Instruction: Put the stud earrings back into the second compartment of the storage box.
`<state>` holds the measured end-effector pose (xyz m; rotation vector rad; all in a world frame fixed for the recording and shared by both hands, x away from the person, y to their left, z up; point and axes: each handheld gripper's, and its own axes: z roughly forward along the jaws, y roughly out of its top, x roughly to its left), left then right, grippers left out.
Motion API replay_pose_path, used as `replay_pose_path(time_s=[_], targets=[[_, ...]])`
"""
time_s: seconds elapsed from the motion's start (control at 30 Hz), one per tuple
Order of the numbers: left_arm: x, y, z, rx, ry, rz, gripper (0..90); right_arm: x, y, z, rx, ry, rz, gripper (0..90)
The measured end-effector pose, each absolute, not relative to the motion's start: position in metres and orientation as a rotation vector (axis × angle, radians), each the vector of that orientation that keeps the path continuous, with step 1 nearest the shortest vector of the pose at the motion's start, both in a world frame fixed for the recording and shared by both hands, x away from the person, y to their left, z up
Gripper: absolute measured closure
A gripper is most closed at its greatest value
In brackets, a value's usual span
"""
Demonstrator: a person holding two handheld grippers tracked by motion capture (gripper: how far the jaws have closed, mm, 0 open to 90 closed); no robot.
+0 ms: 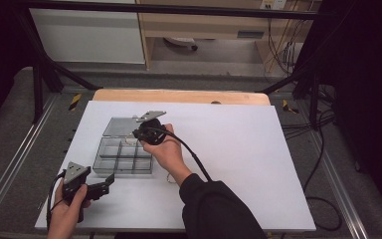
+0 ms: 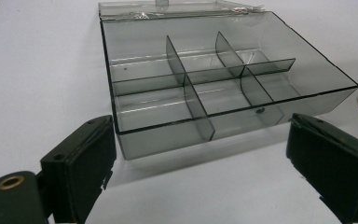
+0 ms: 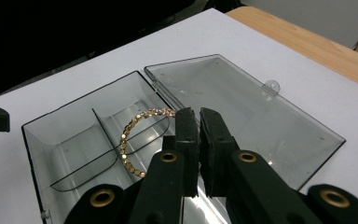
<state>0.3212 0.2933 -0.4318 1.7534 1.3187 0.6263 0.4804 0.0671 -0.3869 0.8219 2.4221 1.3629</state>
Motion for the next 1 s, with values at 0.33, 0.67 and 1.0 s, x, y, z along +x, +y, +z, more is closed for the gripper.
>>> replay_pose_path(time_s=[0.33, 0.67, 1.0], targets=[[0.321, 0.294, -0.432, 1.758, 1.319, 0.626, 8.7, 0.486, 0.078, -0.400, 0.853, 2.428, 1.340, 87.0], [0.321, 0.293, -0.432, 1.760, 1.312, 0.617, 8.8, 0.486, 0.089, -0.409, 0.852, 2.445, 1.319, 87.0], [0.320, 0.294, -0.431, 1.765, 1.310, 0.616, 8.7, 0.482, 0.088, -0.407, 0.868, 2.437, 1.367, 77.8]])
